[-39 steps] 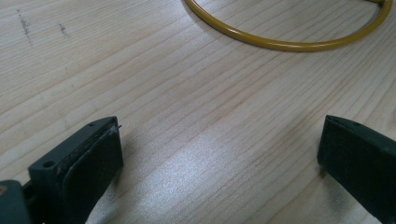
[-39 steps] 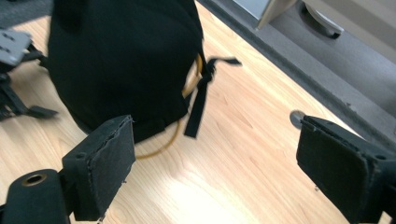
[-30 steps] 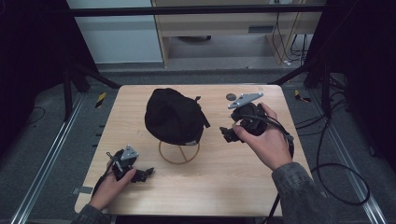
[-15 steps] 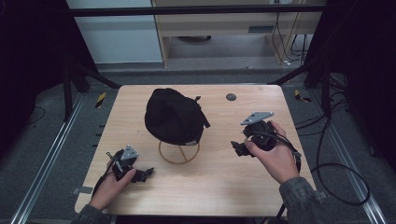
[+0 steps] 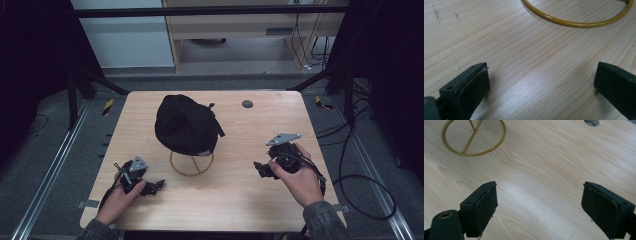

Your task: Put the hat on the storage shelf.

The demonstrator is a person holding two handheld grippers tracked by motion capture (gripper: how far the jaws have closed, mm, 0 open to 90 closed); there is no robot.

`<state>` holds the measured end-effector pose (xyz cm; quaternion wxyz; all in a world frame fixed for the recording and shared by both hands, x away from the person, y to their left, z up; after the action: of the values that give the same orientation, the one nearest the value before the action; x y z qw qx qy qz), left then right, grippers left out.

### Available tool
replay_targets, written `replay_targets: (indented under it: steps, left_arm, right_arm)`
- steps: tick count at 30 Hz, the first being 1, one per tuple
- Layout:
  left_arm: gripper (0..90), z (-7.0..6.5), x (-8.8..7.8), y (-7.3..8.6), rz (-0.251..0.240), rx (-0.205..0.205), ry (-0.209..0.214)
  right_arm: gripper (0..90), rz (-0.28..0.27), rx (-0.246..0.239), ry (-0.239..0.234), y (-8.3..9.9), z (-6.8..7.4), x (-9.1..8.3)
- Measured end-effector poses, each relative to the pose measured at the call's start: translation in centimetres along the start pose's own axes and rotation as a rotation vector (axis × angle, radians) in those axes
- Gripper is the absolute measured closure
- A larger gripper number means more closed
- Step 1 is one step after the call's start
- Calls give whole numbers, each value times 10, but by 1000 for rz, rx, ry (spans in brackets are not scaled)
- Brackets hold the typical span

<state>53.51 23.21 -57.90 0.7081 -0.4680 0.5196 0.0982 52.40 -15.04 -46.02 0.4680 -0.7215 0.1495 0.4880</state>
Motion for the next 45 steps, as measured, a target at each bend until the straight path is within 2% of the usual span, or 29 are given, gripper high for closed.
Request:
replay_targets:
  steps: [16,26,29,35,38,45]
  left_arm:
    - [0,-1,0,0,0,-1,2]
    - [0,-1,0,0,0,-1,3]
    - [0,-1,0,0,-1,-1,3]
    - [0,-1,0,0,0,-1,3]
    - [0,-1,0,0,-1,-1,3]
    - [0,-1,0,0,-1,-1,3]
  right_arm:
    - [138,30,24,-10,23,1,22]
    - [138,71,25,-42,41,14,42]
    - [138,85,10,-46,44,20,51]
    - [138,103,9,-66,46,30,70]
    - [137,95,21,-79,44,33,79]
    - [134,104,58,-77,39,35,97]
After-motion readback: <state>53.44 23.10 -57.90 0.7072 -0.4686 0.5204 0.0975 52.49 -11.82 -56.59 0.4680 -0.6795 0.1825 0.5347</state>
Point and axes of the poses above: each handheld gripper's, and its own axes: x roughly forward along the jaws, y roughly out of its underside, z roughly to its left, the point moved 10 cm from there along x, roughly forward along the jaws, and after that the axes turned 11 degrees about z, right-handed, at the moved point
